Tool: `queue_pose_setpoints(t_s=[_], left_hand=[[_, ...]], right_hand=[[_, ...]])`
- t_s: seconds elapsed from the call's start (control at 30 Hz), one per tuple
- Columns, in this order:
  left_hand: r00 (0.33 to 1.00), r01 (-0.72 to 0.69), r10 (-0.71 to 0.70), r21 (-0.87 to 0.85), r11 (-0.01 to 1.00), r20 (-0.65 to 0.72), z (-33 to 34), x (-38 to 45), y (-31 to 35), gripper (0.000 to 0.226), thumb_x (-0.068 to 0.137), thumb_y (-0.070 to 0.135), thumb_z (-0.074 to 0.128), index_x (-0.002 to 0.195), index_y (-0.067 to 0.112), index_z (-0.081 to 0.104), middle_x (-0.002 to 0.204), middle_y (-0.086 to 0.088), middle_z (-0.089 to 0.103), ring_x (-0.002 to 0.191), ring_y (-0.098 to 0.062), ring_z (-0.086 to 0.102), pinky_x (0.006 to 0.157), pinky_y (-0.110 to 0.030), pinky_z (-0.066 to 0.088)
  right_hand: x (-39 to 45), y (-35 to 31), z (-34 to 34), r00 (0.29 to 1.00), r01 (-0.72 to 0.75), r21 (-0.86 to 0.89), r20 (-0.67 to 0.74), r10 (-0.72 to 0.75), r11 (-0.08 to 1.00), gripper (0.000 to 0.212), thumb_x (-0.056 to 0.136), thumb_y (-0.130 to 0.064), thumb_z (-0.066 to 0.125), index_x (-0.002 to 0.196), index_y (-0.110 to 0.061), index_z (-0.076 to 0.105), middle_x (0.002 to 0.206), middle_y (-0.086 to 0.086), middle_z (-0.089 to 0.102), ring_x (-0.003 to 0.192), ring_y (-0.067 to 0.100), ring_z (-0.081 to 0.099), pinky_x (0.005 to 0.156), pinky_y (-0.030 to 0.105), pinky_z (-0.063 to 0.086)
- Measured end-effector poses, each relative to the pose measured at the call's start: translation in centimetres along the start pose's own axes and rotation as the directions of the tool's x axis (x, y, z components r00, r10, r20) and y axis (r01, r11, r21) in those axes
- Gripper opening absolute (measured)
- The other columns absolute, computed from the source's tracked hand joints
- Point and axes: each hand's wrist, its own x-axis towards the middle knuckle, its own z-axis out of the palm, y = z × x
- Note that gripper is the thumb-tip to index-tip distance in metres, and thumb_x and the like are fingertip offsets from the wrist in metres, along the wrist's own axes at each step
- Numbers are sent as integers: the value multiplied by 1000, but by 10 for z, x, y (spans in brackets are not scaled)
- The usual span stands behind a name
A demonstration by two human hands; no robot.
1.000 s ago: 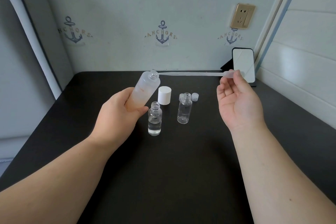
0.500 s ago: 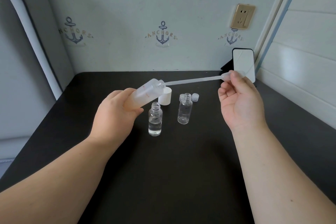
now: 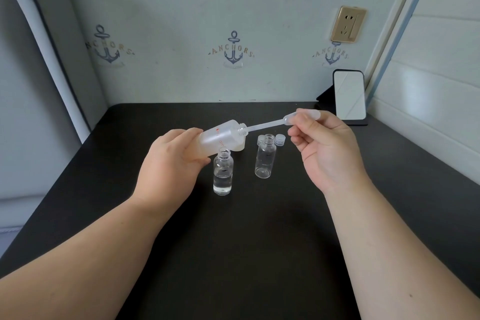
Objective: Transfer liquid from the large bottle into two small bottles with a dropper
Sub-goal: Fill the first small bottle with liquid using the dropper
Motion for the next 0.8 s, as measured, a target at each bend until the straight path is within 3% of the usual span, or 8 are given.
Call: queue_pose_setpoints(t_s=[0.33,0.43,0.53,0.8], left_hand=[[999,-27,27,9,1000,-31,2,-1,-1,41,83,19,79,121,29,67,109,11,61,101,-17,54,83,-32,43],[999,-18,18,1,1000,-28,2,-1,0,41,83,20,79,121,30,66,109,12,61,101,-16,54,83,-32,45],[1000,-15,15,-1,1000,-23,1,-1,1,40,84,22,79,120,31,66,109,13,60,101,-15,55,84,-33,47],[999,22,-22,-4,1000,-32,1,0,1,43,82,20,81,121,30,68,110,12,62,103,-15,55,84,-30,44]], right_hand=[[-2,4,4,1000,14,-129,26,-11,992,8,83,-13,75,86,-18,81,91,9,78,71,18,73,70,25,56],[-2,3,4,1000,11,-109,30,-8,994,7,82,-17,81,88,-15,79,93,10,77,71,19,72,69,25,56],[-1,3,2,1000,4,-75,17,-3,997,25,72,-27,85,90,-11,77,93,10,77,71,19,71,69,25,55],[0,1,-1,999,-28,14,-22,28,1000,11,81,-21,74,87,-12,78,91,4,77,71,14,69,67,23,55]])
